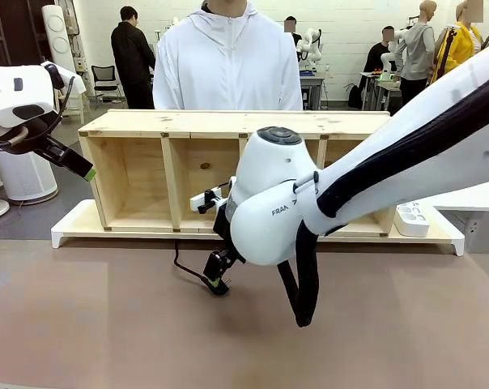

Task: Perform cable management.
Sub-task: When the cord part of the Power Cable appears at the lower middle area of the table and stops, grasp the cord part of the Power Cable.

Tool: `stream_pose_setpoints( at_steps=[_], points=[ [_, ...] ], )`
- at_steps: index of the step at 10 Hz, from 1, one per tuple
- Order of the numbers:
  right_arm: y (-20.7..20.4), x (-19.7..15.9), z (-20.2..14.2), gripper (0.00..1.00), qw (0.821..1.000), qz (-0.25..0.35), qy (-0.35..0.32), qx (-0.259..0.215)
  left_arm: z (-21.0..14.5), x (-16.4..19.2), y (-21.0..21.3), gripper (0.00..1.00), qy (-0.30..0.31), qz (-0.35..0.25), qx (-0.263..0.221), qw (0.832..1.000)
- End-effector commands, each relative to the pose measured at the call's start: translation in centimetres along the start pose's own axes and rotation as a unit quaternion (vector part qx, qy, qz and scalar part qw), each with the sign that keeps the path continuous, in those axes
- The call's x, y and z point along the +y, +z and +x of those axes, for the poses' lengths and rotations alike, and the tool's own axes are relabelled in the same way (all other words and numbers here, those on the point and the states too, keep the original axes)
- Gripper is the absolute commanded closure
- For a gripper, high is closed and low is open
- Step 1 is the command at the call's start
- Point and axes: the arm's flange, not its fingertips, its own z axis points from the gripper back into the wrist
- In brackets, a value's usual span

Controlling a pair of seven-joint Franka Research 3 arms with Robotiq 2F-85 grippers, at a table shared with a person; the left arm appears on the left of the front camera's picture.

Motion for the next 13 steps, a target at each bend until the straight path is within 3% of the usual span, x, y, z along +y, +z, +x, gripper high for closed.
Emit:
stream_pose_setpoints(
  at_steps=[1,6,13],
  points=[
    [-2.0,1.9,2.2,0.0,1.0,-0.011,0.025,0.015,0.0,0.0,0.0,0.0,-0.001,0.001,0.001,1.0],
    [-5.4,1.9,3.0,0.0,0.999,-0.015,0.041,0.032,0.0,0.0,0.0,0.0,-0.001,0.001,0.001,1.0],
    [-6.3,1.1,4.4,0.0,0.997,-0.019,0.07,0.017,0.0,0.0,0.0,0.0,-0.001,0.001,0.001,1.0]
  ],
)
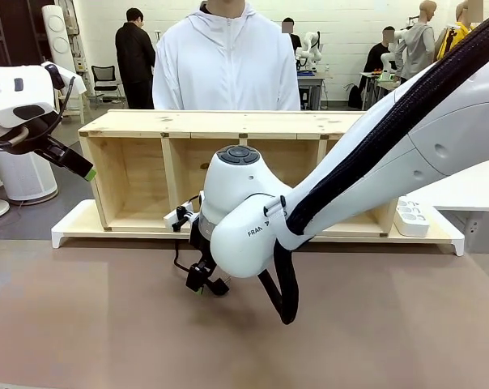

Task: Perform cable management.
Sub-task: When the cord part of the Power Cable appears at the lower middle area of the table and stops, grasp the cord part of the Power Cable.

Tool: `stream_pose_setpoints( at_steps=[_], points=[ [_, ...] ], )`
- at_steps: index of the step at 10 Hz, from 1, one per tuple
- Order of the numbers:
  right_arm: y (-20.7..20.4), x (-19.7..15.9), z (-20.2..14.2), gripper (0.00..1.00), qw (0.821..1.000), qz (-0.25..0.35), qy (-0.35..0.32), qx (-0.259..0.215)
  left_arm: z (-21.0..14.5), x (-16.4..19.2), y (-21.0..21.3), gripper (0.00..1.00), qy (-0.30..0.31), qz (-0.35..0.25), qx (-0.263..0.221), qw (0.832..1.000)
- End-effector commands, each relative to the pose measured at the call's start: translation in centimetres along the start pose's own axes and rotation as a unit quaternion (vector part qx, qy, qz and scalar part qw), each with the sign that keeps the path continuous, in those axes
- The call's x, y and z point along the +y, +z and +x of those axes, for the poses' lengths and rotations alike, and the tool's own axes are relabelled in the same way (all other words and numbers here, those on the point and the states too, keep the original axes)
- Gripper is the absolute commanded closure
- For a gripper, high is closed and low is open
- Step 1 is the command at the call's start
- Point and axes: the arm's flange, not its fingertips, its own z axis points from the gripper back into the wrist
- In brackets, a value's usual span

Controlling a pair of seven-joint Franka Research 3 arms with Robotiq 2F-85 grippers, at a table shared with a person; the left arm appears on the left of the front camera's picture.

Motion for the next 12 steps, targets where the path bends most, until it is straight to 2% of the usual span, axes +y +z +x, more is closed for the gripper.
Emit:
stream_pose_setpoints(
  at_steps=[1,12],
  points=[
    [-1.5,-0.7,0.5,0.0,1.0,0.012,-0.016,0.014,0.0,0.0,0.0,0.0,-0.001,0.001,0.001,1.0],
    [-3.8,-2.5,1.8,0.0,0.997,0.044,-0.033,0.052,0.0,0.0,0.0,0.0,-0.001,0.001,0.001,1.0]
  ],
)
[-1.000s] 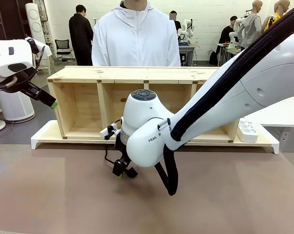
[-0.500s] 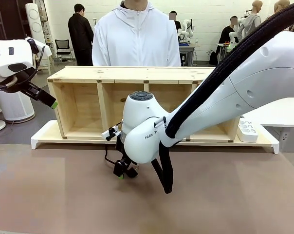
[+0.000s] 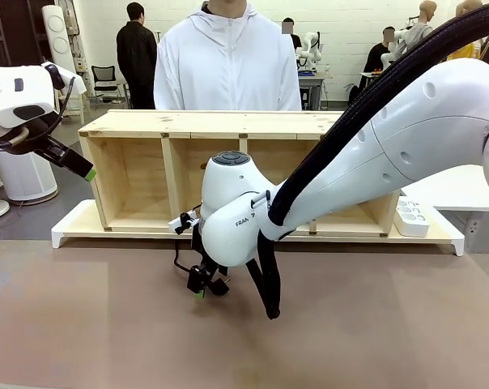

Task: Perform cable management.
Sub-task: When the cord part of the Power Cable appears at the lower middle area of the table and stops, grasp the cord part of the Power Cable.

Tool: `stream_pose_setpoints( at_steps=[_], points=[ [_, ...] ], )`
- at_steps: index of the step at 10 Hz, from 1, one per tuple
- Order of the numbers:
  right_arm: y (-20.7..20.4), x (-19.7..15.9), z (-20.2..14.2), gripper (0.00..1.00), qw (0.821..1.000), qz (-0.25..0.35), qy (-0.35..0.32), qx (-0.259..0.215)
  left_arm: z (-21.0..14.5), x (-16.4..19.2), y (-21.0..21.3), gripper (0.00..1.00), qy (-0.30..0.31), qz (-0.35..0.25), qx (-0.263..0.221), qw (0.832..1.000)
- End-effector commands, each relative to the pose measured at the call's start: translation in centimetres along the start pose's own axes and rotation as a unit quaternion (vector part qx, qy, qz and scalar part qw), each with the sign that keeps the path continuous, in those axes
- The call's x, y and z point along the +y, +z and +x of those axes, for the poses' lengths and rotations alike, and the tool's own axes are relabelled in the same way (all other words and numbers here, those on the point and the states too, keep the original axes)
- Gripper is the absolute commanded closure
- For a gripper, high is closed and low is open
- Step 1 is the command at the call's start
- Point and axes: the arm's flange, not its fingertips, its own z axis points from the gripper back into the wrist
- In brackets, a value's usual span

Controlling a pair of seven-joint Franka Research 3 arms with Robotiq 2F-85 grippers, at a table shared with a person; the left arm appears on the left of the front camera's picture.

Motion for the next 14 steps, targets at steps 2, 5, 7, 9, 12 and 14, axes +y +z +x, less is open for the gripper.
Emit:
stream_pose_setpoints(
  at_steps=[2,5,7,9,12,14],
  points=[
    [-0.18,-0.58,1.01,0.0,1.0,0.015,0.007,-0.002,0.01,0.02,-0.05,0.0,-0.001,0.001,0.001,1.0],
    [-0.35,-0.79,1.14,0.16,1.0,0.015,0.018,-0.001,0.01,0.02,-0.05,0.0,-0.001,0.001,0.001,1.0],
    [-0.51,-0.65,1.04,0.35,1.0,0.015,0.018,0.015,0.01,0.02,-0.05,0.0,-0.001,0.001,0.001,1.0],
    [-0.56,-0.63,1.1,0.55,1.0,0.014,0.019,0.016,0.01,0.02,-0.05,0.0,-0.001,0.001,0.001,1.0],
    [-0.67,-0.7,1.3,0.78,1.0,0.012,0.019,0.01,0.01,0.02,-0.05,0.0,-0.001,0.001,0.001,1.0],
    [-0.73,-0.61,1.31,0.98,1.0,0.012,0.019,0.007,0.01,0.02,-0.05,0.0,-0.001,0.001,0.001,1.0]
  ],
)
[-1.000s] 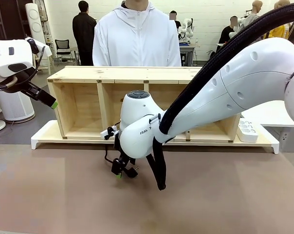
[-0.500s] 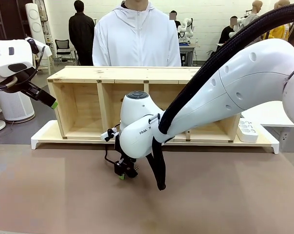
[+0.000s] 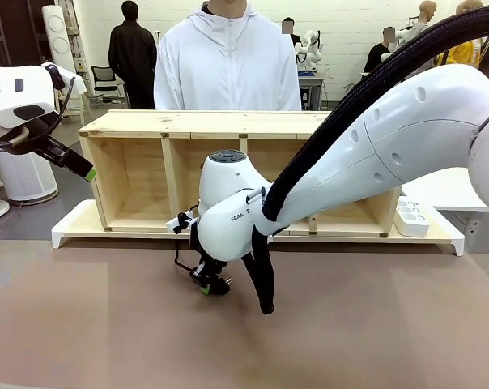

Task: Perform cable management.
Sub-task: When the cord part of the Power Cable appears at the lower middle area of the table and stops, grasp the cord part of the Power Cable.

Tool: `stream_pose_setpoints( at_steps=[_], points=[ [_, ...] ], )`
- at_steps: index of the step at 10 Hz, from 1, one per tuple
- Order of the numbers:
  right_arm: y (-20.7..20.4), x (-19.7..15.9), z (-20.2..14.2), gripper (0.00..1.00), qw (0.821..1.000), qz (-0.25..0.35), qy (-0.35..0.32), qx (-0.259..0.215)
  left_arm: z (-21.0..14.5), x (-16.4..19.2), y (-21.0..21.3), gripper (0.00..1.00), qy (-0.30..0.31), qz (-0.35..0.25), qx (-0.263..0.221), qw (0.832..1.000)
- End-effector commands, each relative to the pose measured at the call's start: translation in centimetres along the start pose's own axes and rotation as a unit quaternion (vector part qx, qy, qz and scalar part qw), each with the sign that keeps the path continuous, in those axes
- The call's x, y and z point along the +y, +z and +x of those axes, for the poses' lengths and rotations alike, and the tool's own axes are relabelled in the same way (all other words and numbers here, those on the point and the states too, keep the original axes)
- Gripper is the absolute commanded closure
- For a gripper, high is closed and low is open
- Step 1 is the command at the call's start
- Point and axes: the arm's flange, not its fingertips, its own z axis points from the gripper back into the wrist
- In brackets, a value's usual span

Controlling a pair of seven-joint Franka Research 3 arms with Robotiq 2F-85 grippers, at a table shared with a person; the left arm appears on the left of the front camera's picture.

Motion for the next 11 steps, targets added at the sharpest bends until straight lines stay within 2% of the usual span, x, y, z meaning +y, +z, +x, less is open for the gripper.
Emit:
stream_pose_setpoints(
  at_steps=[1,2,3,4,9,11],
  points=[
    [-0.32,-0.21,0.49,0.77,1.0,0.004,0.004,-0.002,0.01,0.02,-0.05,0.0,-0.001,0.001,0.001,1.0],
    [-0.33,-0.22,0.49,1.0,1.0,0.005,0.004,-0.003,0.01,0.02,-0.05,0.0,-0.001,0.001,0.001,1.0],
    [-0.37,-0.21,0.51,0.97,1.0,0.004,0.004,-0.003,0.01,0.02,-0.05,0.0,-0.001,0.001,0.001,1.0],
    [-0.37,-0.23,0.53,1.0,1.0,0.004,0.003,-0.003,0.01,0.02,-0.05,0.0,-0.001,0.001,0.001,1.0],
    [-0.22,-0.06,0.62,1.0,1.0,0.016,0.013,-0.014,0.01,0.02,-0.05,0.0,-0.001,0.001,0.001,1.0],
    [-0.16,-0.08,0.17,1.0,1.0,0.001,0.0,-0.001,0.01,0.02,-0.05,0.0,-0.001,0.001,0.001,1.0]
  ],
)
